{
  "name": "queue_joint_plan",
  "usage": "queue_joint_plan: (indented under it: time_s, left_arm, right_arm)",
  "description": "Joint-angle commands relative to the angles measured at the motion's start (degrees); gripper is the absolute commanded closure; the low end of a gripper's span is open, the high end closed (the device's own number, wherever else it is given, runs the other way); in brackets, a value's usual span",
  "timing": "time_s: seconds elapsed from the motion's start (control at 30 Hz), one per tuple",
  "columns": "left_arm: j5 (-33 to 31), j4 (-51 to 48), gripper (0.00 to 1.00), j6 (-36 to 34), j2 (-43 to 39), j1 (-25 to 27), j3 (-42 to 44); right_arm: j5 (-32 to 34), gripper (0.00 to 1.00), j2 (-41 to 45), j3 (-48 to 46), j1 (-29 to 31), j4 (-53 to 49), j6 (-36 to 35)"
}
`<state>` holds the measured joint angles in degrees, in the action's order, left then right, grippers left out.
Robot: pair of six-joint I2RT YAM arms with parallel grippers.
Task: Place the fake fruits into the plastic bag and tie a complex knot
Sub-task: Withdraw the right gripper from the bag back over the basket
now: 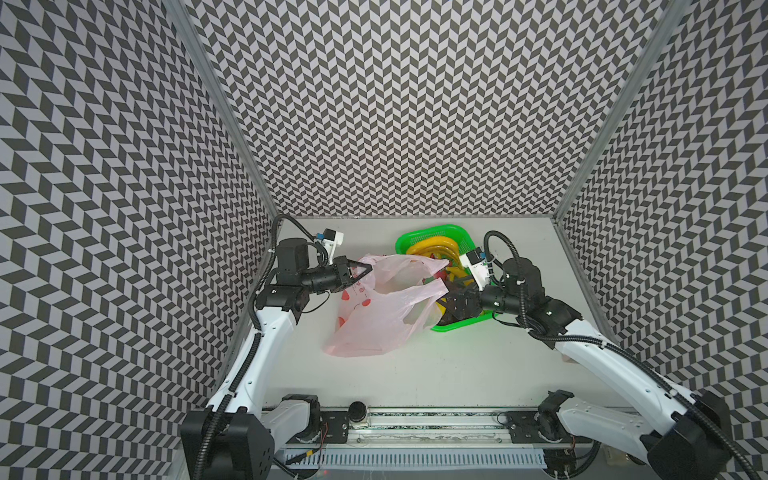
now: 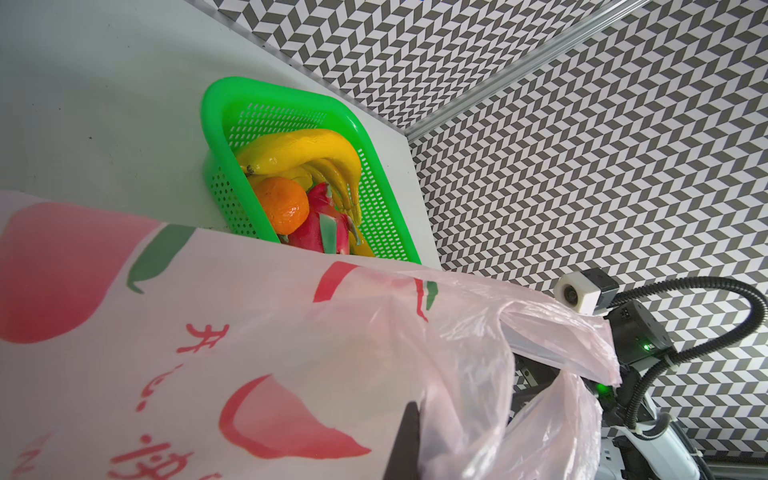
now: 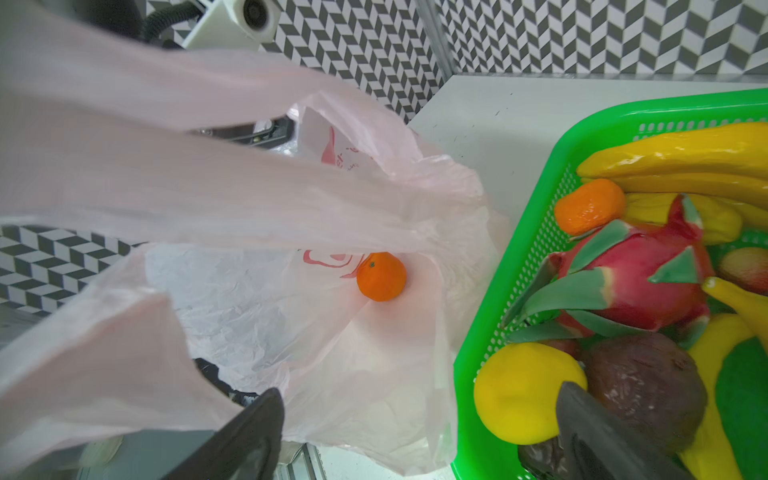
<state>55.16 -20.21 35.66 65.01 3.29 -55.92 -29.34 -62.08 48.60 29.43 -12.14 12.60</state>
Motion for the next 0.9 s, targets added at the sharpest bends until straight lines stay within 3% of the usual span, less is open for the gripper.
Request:
queue_joint_plan:
  time_s: [0.0,0.2,0.67,0.87]
  left_arm:
    - [0.2,1.42,1.0,-0.43,-0.05,-1.04,-0.26]
    - [0.1,-0.77,1.0,-2.95,-0.39,-2.32,0.0]
    - [0.26,-0.35,1.0,-3.14,-2.08,-2.67,1.52]
    - [0.25,0.07,1.0,-3.04,-2.35,-2.69,2.22]
  right_arm:
    - [2.82,0.01,0.8,1.07,-3.27,-4.64,-2.04]
    - [7.39,0.01,-3.26,3.77,-7.7,-10.21,-1.55]
    - [4.85,0.0,-24.44,12.69,-9.39,-14.06,-2.01]
    - [3.79,0.05,-30.51,14.08,-9.65,-14.16,-2.41]
